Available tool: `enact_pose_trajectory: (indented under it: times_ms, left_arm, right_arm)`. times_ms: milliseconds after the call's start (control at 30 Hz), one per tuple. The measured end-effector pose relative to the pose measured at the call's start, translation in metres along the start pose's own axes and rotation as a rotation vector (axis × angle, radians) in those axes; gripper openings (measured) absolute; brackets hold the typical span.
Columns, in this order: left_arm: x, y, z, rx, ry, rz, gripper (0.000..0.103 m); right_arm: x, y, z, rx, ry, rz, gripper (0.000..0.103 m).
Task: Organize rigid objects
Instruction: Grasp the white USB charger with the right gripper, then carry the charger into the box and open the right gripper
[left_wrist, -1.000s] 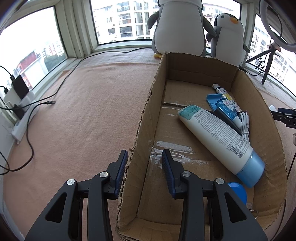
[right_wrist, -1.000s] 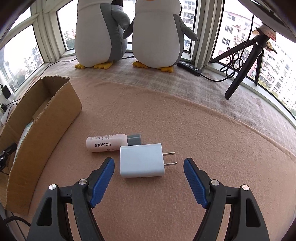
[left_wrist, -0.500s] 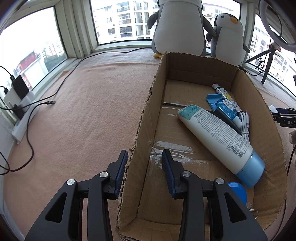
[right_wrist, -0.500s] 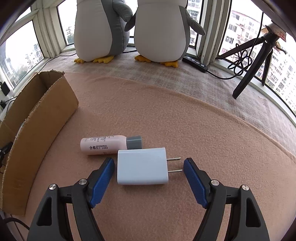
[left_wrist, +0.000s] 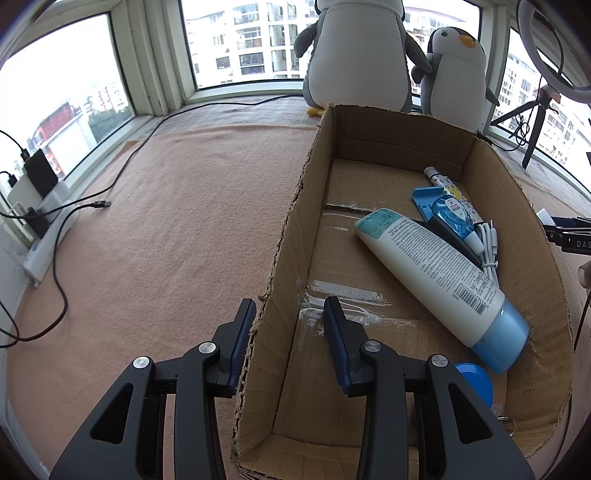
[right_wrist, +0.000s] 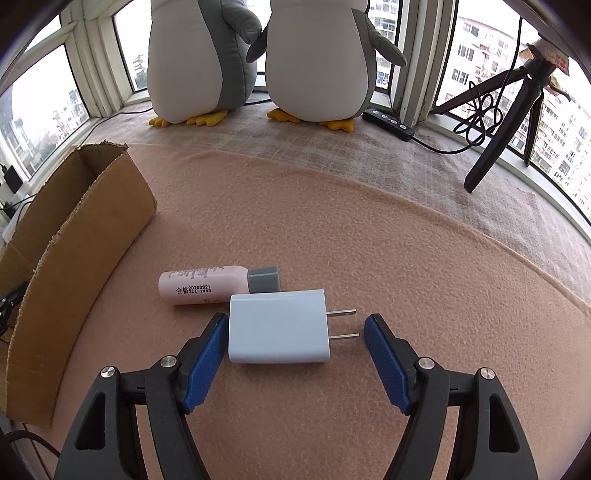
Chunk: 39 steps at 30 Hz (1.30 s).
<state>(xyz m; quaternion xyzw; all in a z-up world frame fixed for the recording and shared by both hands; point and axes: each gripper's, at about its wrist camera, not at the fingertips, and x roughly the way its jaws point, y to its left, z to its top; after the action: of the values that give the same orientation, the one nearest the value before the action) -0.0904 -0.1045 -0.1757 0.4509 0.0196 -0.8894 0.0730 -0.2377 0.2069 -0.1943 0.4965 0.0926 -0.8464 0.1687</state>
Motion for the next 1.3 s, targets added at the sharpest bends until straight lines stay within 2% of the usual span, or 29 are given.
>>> enact_pose_trajectory:
  times_ms: [133,500,733,933,1300]
  left_arm:
    - [0.0,-0.001,0.0,0.001,0.0,0.0,0.036]
    - [0.0,0.0,0.0,0.001,0.0,0.0,0.036]
    - [0.0,-0.001,0.0,0.0,-0.001,0.0,0.036]
    - [0.0,-0.001,0.0,-0.001,-0.001,-0.002,0.036]
    - [0.0,-0.005,0.0,-0.005,-0.003,-0.006,0.036]
  right_arm:
    - [-0.001,-0.001,0.0,0.0,0.0,0.001,0.059]
    - [-0.008,0.0,-0.008,0.021,-0.003,-0.01,0.059]
    - [-0.034,0.007,-0.014,0.063,-0.047,0.002,0.059]
    - [-0.065,0.031,-0.007,0.05,-0.113,0.036,0.059]
    - [-0.103,0.092,0.028,-0.058,-0.195,0.124,0.059]
